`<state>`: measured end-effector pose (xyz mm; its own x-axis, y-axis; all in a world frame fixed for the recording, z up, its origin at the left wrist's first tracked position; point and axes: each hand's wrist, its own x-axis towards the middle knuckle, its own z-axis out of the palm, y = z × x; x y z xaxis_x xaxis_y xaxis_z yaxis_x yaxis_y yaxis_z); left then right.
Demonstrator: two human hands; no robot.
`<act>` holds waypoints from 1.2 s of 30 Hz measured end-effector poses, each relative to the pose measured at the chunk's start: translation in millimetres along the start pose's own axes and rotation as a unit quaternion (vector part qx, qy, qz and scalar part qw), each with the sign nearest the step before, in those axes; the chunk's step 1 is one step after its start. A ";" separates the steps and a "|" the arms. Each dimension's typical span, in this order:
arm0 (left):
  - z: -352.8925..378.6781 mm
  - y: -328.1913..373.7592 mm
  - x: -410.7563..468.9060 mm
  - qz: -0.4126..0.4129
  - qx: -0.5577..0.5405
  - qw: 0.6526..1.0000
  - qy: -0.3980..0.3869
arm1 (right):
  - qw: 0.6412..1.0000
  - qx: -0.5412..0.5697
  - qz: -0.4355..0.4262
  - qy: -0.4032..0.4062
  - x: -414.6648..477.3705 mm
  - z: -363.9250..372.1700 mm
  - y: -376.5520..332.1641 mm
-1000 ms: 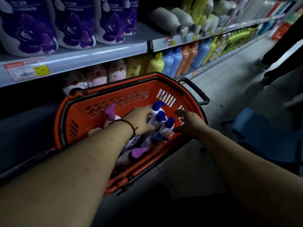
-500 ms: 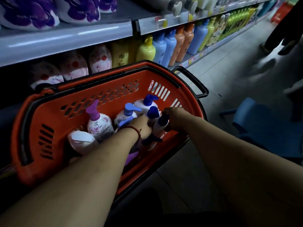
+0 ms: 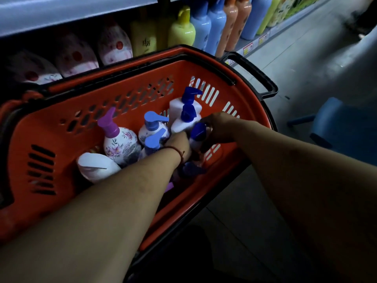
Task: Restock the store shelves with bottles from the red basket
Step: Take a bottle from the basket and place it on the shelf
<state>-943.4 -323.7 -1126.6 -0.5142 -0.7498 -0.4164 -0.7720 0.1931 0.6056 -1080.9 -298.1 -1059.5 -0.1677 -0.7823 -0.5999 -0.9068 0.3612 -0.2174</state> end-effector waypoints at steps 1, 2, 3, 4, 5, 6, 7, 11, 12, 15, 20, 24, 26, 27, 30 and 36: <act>1.8 -1.5 -1.9 0.003 -0.041 0.999 0.009 | 1.000 0.011 0.001 0.005 -2.6 -3.0 -2.4; 4.1 -2.4 -1.3 -0.004 -0.072 0.997 0.017 | 0.999 0.034 -0.001 0.014 -3.2 -4.6 -1.4; 2.7 0.0 -4.6 -0.006 -0.100 0.994 0.031 | 0.999 0.045 -0.001 0.021 -0.4 -3.6 1.4; 1.3 1.9 -6.8 -0.007 -0.131 0.990 0.044 | 0.998 0.057 0.000 0.028 -4.2 -2.7 -0.5; -1.2 3.7 -9.4 -0.001 -0.164 0.985 0.057 | 0.995 0.098 -0.002 0.022 -6.1 -4.3 -2.9; -4.0 4.2 -11.1 0.005 -0.188 0.980 0.062 | 0.989 0.148 0.004 0.023 -10.0 -7.8 -5.1; -8.3 4.5 -14.9 0.016 -0.203 0.977 0.063 | 0.981 0.192 -0.001 0.025 -13.5 -10.7 -6.5; -30.1 4.1 -26.8 0.056 -0.212 0.973 0.075 | 0.956 0.291 -0.013 0.049 -38.2 -24.3 -10.6; -36.0 6.7 -30.5 0.061 -0.227 0.969 0.082 | 0.955 0.289 -0.015 0.068 -46.3 -29.0 -9.0; -60.4 24.5 -52.8 0.082 -0.283 0.950 0.108 | 0.950 0.288 -0.023 0.120 -75.1 -46.2 -11.4; -103.2 40.5 -95.9 0.109 -0.413 0.888 0.168 | 0.946 0.274 -0.063 0.162 -108.8 -51.8 -45.3; -140.8 39.4 -140.9 0.093 -0.497 0.842 0.186 | 0.950 0.208 -0.039 0.231 -135.8 -35.2 -90.8; -158.1 33.6 -162.3 0.076 -0.514 0.829 0.206 | 0.950 0.171 -0.045 0.258 -147.4 -23.7 -118.0; -166.6 30.5 -173.1 0.067 -0.520 0.823 0.218 | 0.942 0.179 -0.069 0.274 -151.0 -17.6 -130.6; -192.0 20.5 -205.8 0.073 -0.515 0.824 0.222 | 0.910 0.239 -0.109 0.320 -167.5 -0.3 -170.4; -239.6 -28.9 -266.7 0.093 -0.465 0.877 0.082 | 0.796 0.542 -0.182 0.196 -166.4 5.9 -216.8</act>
<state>-694.4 -280.9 -870.5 -0.4787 -0.8560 -0.1953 -0.0033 -0.2207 0.9753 -854.2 -243.3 -917.1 -0.2706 -0.9570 -0.1045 -0.0910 0.1334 -0.9869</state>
